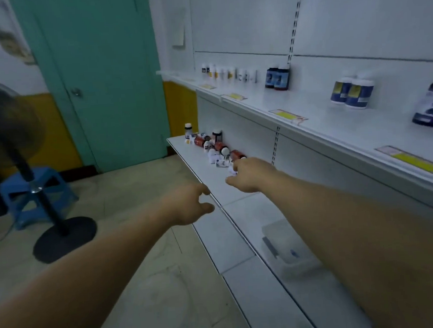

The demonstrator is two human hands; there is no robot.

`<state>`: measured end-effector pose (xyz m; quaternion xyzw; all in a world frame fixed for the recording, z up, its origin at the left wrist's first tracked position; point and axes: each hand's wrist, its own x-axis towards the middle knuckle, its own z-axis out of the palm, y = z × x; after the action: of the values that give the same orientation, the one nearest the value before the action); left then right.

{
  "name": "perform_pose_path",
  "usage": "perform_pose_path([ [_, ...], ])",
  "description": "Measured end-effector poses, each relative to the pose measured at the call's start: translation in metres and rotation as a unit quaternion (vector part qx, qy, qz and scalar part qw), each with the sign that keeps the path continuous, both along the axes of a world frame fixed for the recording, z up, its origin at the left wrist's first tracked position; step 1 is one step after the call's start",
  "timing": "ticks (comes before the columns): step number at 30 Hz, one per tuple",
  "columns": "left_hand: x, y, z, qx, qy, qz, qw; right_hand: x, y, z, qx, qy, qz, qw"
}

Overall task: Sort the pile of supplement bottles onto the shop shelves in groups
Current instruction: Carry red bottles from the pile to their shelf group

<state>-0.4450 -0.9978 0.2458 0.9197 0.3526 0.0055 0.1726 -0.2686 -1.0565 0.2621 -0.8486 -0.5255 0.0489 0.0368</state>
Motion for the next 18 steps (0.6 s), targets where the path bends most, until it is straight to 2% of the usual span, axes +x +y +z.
perform_pose_path([
  [7,0.052,0.136,-0.025,-0.011,0.016,-0.030,0.999,0.057,0.127,-0.035,-0.020,0.024,-0.044,0.999],
  [18,0.133,0.353,-0.062,-0.056,0.050,-0.166,0.983,0.119,0.291,-0.092,-0.013,0.101,-0.185,0.978],
])
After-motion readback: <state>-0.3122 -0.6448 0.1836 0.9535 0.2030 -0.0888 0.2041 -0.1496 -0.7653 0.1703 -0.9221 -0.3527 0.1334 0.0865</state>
